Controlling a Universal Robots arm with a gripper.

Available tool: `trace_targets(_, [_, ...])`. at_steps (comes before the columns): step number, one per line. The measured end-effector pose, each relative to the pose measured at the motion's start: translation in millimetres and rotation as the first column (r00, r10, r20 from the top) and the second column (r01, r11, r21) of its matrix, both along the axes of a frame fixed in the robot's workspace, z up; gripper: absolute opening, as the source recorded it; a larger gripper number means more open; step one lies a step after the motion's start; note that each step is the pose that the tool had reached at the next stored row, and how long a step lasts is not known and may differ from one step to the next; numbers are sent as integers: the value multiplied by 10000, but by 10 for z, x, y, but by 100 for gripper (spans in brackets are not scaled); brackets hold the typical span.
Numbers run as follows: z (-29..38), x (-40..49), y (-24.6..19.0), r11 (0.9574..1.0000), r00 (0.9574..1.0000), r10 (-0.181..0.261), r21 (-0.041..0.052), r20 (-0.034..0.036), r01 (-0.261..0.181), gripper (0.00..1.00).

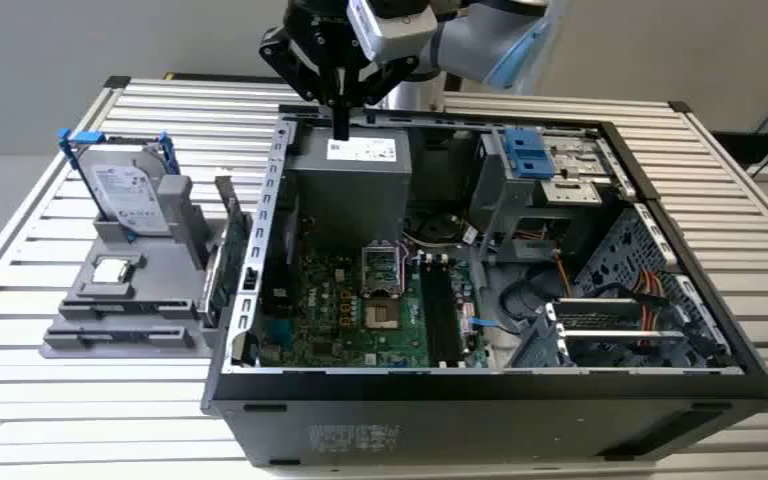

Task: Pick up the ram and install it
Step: 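Reach for the ram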

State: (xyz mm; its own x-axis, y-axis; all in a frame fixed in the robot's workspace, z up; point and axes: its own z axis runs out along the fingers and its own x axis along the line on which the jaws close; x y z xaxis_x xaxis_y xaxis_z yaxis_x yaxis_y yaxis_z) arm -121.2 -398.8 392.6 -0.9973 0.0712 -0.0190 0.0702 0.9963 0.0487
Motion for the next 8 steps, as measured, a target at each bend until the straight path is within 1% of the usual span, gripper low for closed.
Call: trace_targets(8, [0,0,0,10000,10000,0,0,-12,0,0])
